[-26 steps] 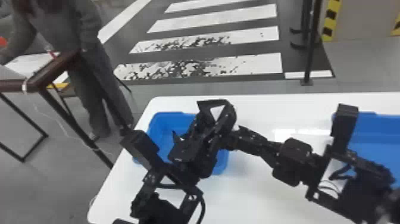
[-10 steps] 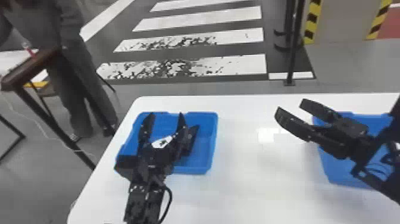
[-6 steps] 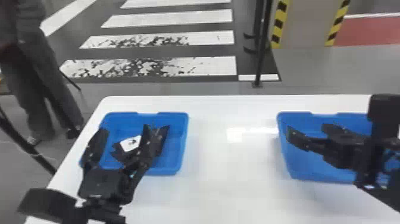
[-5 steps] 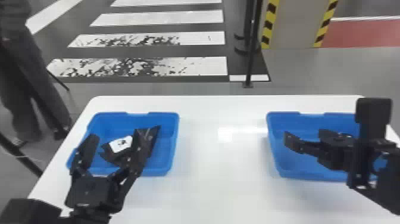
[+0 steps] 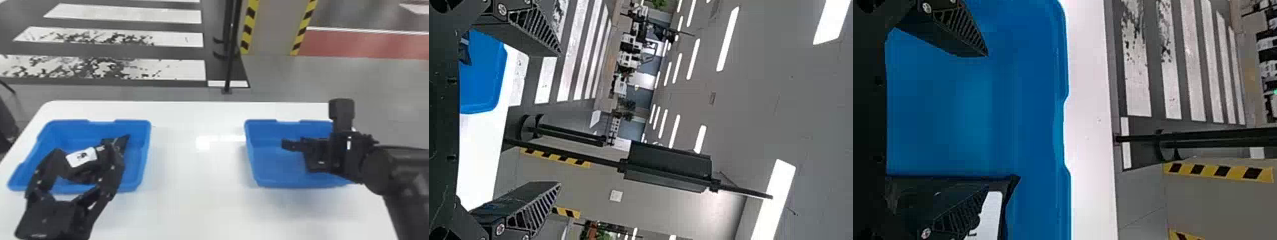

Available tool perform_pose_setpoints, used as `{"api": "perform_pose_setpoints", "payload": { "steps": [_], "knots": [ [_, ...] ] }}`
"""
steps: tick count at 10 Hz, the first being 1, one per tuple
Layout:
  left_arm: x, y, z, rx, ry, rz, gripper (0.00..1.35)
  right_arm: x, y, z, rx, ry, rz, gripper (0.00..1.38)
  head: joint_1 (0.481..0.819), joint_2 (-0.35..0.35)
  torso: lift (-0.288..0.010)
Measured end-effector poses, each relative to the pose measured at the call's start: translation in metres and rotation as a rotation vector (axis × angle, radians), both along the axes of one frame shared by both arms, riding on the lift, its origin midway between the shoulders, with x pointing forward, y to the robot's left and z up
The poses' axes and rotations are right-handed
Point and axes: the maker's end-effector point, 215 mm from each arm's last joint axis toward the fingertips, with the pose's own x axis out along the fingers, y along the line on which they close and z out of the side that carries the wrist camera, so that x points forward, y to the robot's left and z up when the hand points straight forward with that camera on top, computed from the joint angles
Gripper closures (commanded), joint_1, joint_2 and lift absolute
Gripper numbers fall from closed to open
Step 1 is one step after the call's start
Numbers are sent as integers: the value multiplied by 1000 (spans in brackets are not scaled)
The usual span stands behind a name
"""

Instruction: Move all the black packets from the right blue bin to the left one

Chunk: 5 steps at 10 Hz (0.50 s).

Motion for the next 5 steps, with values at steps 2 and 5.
{"api": "perform_pose_setpoints", "payload": {
  "steps": [2,5],
  "knots": [
    [0,1,2,1,-6,2,116,-11,-24,-22,-26,92,-59,87,695,-144,-140],
    [1,-2,5,11,-17,-4,116,-16,-47,-39,-61,177,-108,88,695,-174,-140]
  ]
}}
